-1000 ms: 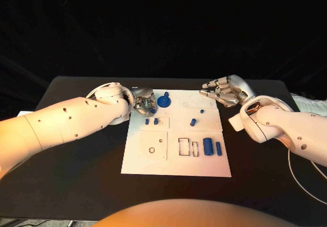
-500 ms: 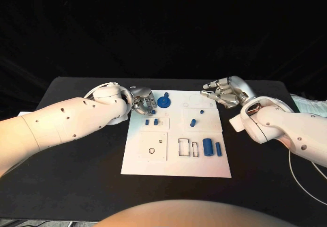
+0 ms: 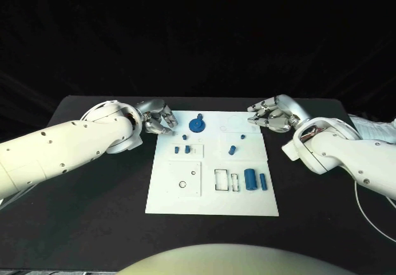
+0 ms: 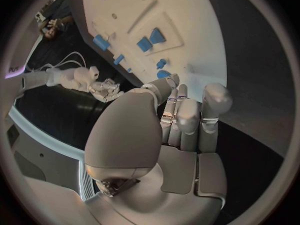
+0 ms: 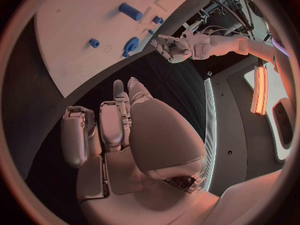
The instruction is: Assemble the parts on the task board
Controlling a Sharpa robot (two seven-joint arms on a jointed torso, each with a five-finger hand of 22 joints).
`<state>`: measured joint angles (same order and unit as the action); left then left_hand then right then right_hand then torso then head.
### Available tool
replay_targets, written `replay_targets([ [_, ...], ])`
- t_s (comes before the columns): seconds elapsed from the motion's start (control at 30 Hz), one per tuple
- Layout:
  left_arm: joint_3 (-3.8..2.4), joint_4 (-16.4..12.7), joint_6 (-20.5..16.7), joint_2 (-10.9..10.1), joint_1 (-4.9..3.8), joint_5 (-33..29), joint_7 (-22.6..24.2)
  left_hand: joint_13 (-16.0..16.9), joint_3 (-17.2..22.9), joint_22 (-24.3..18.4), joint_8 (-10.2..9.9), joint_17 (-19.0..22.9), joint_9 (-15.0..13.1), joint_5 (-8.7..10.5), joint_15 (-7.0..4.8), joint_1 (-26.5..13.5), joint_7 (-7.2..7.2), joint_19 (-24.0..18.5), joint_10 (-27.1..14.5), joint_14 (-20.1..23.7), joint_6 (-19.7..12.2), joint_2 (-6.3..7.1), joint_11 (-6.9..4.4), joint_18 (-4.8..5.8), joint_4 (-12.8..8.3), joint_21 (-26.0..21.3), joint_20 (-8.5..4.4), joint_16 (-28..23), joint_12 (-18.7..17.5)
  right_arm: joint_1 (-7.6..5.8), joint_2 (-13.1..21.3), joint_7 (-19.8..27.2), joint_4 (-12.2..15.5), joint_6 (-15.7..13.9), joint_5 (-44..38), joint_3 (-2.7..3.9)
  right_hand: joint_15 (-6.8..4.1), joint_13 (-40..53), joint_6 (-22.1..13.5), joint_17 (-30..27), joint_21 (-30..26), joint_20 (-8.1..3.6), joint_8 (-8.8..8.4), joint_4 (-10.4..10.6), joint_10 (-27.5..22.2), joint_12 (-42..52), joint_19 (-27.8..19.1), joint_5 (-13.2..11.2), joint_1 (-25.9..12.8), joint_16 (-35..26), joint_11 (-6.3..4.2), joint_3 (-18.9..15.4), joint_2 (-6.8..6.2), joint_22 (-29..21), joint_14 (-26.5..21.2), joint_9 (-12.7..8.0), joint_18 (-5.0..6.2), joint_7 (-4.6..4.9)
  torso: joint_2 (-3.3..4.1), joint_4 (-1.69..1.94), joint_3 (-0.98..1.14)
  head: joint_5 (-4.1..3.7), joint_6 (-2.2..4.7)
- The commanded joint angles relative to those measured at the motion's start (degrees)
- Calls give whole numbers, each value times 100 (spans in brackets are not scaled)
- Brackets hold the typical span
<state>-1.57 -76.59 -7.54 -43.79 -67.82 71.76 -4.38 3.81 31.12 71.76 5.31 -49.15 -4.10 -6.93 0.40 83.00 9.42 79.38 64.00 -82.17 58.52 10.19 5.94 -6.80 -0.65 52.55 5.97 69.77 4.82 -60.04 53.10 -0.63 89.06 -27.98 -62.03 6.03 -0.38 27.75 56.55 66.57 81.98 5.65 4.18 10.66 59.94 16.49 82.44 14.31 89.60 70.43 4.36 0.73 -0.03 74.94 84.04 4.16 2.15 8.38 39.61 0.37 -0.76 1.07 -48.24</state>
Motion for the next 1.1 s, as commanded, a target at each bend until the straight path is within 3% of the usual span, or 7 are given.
replay_targets([
  [0.03, -6, -95, -891, -90, -10, -2761, 1094, 19, 119, -280, 56, 515, -11, -15, -5, 14, 33, -246, 117, 227, 124, -29, 0, -130, -18, -607, 0, -330, 85, 2, -11, -474, -7, 751, -1836, 11, 41, -414, 211, -79, -46, 30, -1, -2, 50, -350, -35, -49, 82, -73, 39, 166, -67, 225, 132, -5, 102, 69, -17, 10, 1, -46, 50],
  [0.07, 6, -159, -989, -141, -10, -3731, 1397, 31, 159, -452, 75, 849, -10, -8, -2, -36, 40, -423, 187, 391, 175, -68, -11, -193, 2, -983, 0, -552, 144, -1, -24, -613, -3, 950, -2323, 15, 29, -672, 269, -121, -66, 31, -9, 25, 122, -523, -47, -175, 92, -110, 14, 300, -124, 201, 133, -7, 108, 29, -20, 13, -2, -75, 69],
  [0.13, 29, -280, -1079, -208, -9, -5096, 1780, 69, 131, -550, 110, 1019, -15, 6, -14, -125, 15, -544, 343, 492, 248, -109, -55, -227, 46, -1201, -1, -672, 267, -7, -48, -756, 0, 1156, -2840, 18, 23, -881, 330, -201, -85, 28, -9, 52, 175, -650, -56, -382, 101, -180, 8, 430, -186, 178, 124, -6, 114, -12, -14, 7, -7, -146, 98],
  [0.23, 74, -512, -1293, -307, -1, -6993, 2391, 220, -56, -551, 219, 936, -41, -90, -118, -324, -113, -544, 799, 462, 435, -158, -224, -234, 122, -1188, -55, -620, 630, -17, -114, -956, -22, 1473, -3592, 21, 12, -1189, 415, -332, -115, 30, -14, 112, 240, -814, -65, -624, 91, -293, 4, 660, -294, 142, 116, -6, 119, -64, -11, 2, -14, -238, 134],
  [0.37, 109, -715, -1266, -429, 15, -8153, 2841, 312, -242, -652, 221, 982, -18, -124, -150, -527, -150, -584, 776, 479, 416, -177, -264, -241, 192, -1367, -103, -635, 803, -24, -217, -1123, -93, 1775, -4188, 19, -42, -1541, 455, -395, -151, -20, -42, 170, 305, -984, -74, -855, 54, -338, -51, 975, -439, 102, 137, -16, 129, -122, -11, 20, -16, -310, 144],
  [0.63, 143, -901, -1119, -555, 29, -8618, 3040, 392, -373, -835, 229, 1234, 0, -123, -145, -554, -147, -689, 639, 606, 392, -235, -253, -278, 157, -1711, -106, -782, 946, -33, -405, -1229, -209, 2094, -4659, 10, -151, -2035, 462, -446, -272, -126, -44, 166, 263, -1181, -129, -973, -53, -372, -74, 1527, -689, -40, 168, -19, 156, -165, -1, 18, -14, -358, 126],
  [1.1, 155, -1030, -987, -562, 52, -8639, 2986, 465, -550, -955, 230, 1340, 13, -105, -129, -643, -132, -723, 512, 661, 348, -291, -235, -296, 191, -1914, -92, -833, 1090, -30, -711, -1160, -412, 2152, -4646, -14, -59, -2290, 598, -479, -287, -59, -31, 79, 401, -1171, -104, -1113, -171, -376, -63, 1929, -689, -43, 187, -5, 152, -152, 5, 27, -19, -362, 137],
])
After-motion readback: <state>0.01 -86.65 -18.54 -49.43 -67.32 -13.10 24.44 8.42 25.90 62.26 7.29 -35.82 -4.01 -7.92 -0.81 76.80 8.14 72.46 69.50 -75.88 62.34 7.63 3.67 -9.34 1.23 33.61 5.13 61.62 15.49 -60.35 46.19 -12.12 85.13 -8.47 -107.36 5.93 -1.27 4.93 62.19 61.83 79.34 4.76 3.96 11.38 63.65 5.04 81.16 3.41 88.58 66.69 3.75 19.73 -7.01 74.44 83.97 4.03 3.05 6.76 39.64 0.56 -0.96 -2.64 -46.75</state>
